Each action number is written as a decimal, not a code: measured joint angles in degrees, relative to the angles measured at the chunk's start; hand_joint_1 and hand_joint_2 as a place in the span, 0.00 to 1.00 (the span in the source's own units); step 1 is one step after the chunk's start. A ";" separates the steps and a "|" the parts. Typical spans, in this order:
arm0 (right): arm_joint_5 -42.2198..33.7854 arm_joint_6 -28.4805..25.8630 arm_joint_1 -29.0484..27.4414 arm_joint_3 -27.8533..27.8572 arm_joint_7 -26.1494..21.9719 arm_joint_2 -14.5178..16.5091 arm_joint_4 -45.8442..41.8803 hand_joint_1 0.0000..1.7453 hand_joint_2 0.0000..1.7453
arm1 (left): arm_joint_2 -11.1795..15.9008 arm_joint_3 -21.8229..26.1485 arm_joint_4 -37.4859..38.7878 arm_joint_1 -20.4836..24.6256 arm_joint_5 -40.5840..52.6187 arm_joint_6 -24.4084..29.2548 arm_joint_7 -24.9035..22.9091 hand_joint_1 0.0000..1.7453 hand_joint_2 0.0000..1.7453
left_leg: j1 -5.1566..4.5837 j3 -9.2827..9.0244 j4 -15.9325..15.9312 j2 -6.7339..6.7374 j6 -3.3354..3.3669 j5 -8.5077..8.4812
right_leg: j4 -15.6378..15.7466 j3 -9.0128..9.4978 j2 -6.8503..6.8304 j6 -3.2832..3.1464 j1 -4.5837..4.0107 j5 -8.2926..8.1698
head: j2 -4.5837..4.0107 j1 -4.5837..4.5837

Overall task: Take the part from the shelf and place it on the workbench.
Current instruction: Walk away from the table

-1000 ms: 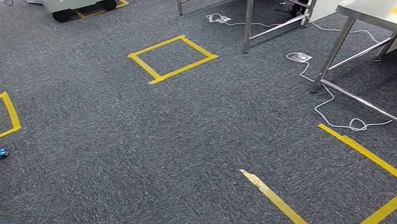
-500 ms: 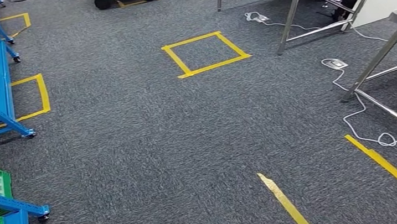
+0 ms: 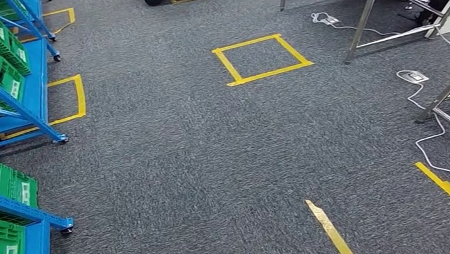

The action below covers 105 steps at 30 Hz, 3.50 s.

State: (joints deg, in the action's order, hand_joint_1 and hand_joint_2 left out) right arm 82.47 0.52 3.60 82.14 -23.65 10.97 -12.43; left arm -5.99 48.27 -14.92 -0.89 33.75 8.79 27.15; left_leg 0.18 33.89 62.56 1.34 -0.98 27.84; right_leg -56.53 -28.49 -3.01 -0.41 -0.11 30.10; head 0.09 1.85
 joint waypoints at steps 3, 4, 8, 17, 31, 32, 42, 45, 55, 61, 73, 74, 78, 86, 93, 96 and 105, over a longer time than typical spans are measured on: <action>-0.01 0.00 0.08 0.00 -0.01 0.00 0.06 0.00 0.00 | 0.00 0.00 -0.02 0.24 0.03 0.00 -0.02 0.00 0.00 | -0.57 -2.09 -4.64 1.28 0.87 -0.49 | -0.22 0.12 -1.20 0.74 -0.38 0.48 | 0.00 -0.09; -0.01 0.00 0.16 0.00 -0.02 0.00 0.07 0.00 0.00 | -0.01 0.01 -0.03 0.19 0.04 0.00 -0.03 0.00 0.00 | -0.57 -2.03 -4.82 0.90 1.19 -0.48 | -0.21 0.29 -1.62 0.97 -0.36 0.57 | 0.00 -0.10; -0.02 0.00 0.25 0.00 -0.04 -0.01 0.12 0.00 0.00 | -0.04 0.02 -0.04 0.02 0.01 0.02 -0.05 0.00 0.00 | -0.16 -2.16 -5.45 -0.62 2.32 -0.90 | -6.64 -2.84 1.40 1.92 0.06 4.68 | 0.00 -0.44; -0.04 -0.03 0.06 -0.01 -0.07 -0.05 0.20 0.00 0.00 | -0.12 0.07 -0.16 0.20 0.42 -0.49 -0.04 0.00 0.00 | -0.22 -2.18 -5.04 -4.94 1.60 -0.68 | -1.82 -2.22 5.58 2.09 0.86 -0.61 | 0.00 -0.61; -0.23 -0.22 0.00 -0.28 -0.15 -0.07 0.28 0.00 0.00 | -0.30 0.87 -0.30 -0.04 1.11 -0.92 0.04 0.00 0.00 | -0.34 -0.54 -0.71 0.62 0.65 0.17 | -0.68 -0.77 -0.31 0.35 0.08 0.05 | 0.00 -0.13; -0.24 -0.22 0.02 -0.30 -0.15 -0.07 0.29 0.00 0.00 | -0.30 0.89 -0.32 0.08 1.12 -0.92 0.07 0.00 0.00 | -0.56 -1.62 -3.03 1.45 0.96 -0.35 | -0.76 -0.72 -0.74 0.56 -0.08 0.20 | 0.01 -0.17; -0.24 -0.22 -0.07 -0.43 -0.17 -0.07 0.30 0.00 0.00 | -0.34 0.94 -0.42 0.07 1.22 -0.90 0.13 0.00 0.00 | -0.43 -2.13 -5.07 -2.14 2.88 -0.68 | -17.32 -9.08 2.78 2.41 0.29 7.50 | 0.01 -0.66; -0.24 -0.22 -0.06 -0.44 -0.17 -0.09 0.30 0.00 0.00 | -0.42 0.94 -0.42 0.02 1.30 -0.90 0.13 0.00 0.00 | -0.40 -2.40 -5.03 -3.74 2.74 -0.61 | -9.23 -6.08 3.82 2.11 0.36 1.59 | 0.00 -0.69; -0.26 -0.22 -0.09 -0.46 -0.20 -0.15 0.36 0.00 0.00 | -0.45 0.98 -0.46 0.04 1.45 -0.80 0.13 0.00 0.00 | -0.18 2.90 5.80 -2.37 -0.03 5.53 | -0.78 -2.05 2.81 0.11 0.62 -0.90 | 0.00 -0.25; -0.26 -0.22 -0.03 -0.46 -0.20 -0.15 0.36 0.00 0.00 | -0.36 0.98 -0.48 -0.10 1.46 -0.81 0.13 0.00 0.00 | -0.06 -0.19 0.95 -0.16 -0.02 1.12 | -0.87 -1.67 -0.10 0.35 0.34 -0.49 | 0.00 -0.22; -0.87 -0.22 -0.42 -0.44 -0.26 -0.25 0.36 0.00 0.00 | -0.56 1.04 -0.51 0.12 2.82 -0.88 0.28 0.00 0.00 | -0.20 -2.65 -5.15 -2.62 2.74 -0.31 | -17.27 -9.76 2.80 2.57 0.40 6.65 | 0.01 -0.80; -0.91 -0.21 -0.50 -0.44 -0.27 -0.27 0.36 0.00 0.00 | -0.64 1.05 -0.51 0.11 2.89 -0.84 0.28 0.00 0.00 | -0.20 -2.75 -5.14 -3.17 2.71 -0.28 | -15.38 -9.09 2.95 2.52 0.42 4.89 | 0.01 -0.81; -1.12 -0.13 -0.58 -0.45 -0.34 -0.41 0.32 0.00 0.00 | -0.94 1.13 -0.52 0.28 3.36 -0.74 0.30 0.00 0.00 | -0.31 -2.67 -4.83 -5.13 1.98 -0.08 | -2.27 -3.08 6.22 2.02 0.78 -0.94 | 0.00 -0.80; -1.47 0.19 -0.80 -0.44 -0.39 -0.46 0.20 0.00 0.00 | -0.99 1.54 -0.52 0.41 3.71 -0.72 0.31 0.00 0.00 | 0.01 3.40 7.33 -2.25 -0.24 6.33 | -0.73 -2.04 2.84 0.24 0.75 -0.73 | 0.00 -0.22; -1.63 0.34 -0.72 -0.44 -0.39 -0.46 0.19 0.00 0.00 | -1.03 1.90 -0.53 0.38 3.90 -0.72 0.31 0.00 0.00 | -0.39 -1.89 -3.06 0.87 0.71 -0.21 | -0.86 -1.21 -0.53 0.77 0.34 0.07 | 0.01 -0.23; -1.69 0.42 -0.57 -0.44 -0.39 -0.46 0.18 0.00 0.00 | -1.05 1.95 -0.52 0.36 4.03 -0.72 0.32 0.00 0.00 | -0.65 -2.35 -4.74 0.65 1.66 -0.08 | -0.85 -1.14 -1.58 1.57 0.19 0.30 | 0.01 -0.26; -1.75 0.46 -0.81 -0.44 -0.39 -0.54 0.00 0.00 0.00 | -1.22 2.03 -0.52 0.35 4.19 -0.73 0.37 0.00 0.00 | -0.11 -3.09 -5.39 -3.35 2.76 -0.26 | -13.79 -8.62 3.06 2.80 0.74 3.72 | 0.00 -0.78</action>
State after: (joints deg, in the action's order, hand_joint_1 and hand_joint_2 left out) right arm 80.72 0.98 2.79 81.70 -24.04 10.43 -12.42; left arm -7.21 50.29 -15.45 -0.54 37.94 8.06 27.52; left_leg 0.07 30.80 57.18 -2.01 1.78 27.58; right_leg -70.32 -37.11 0.05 2.40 0.63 33.82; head 0.09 1.07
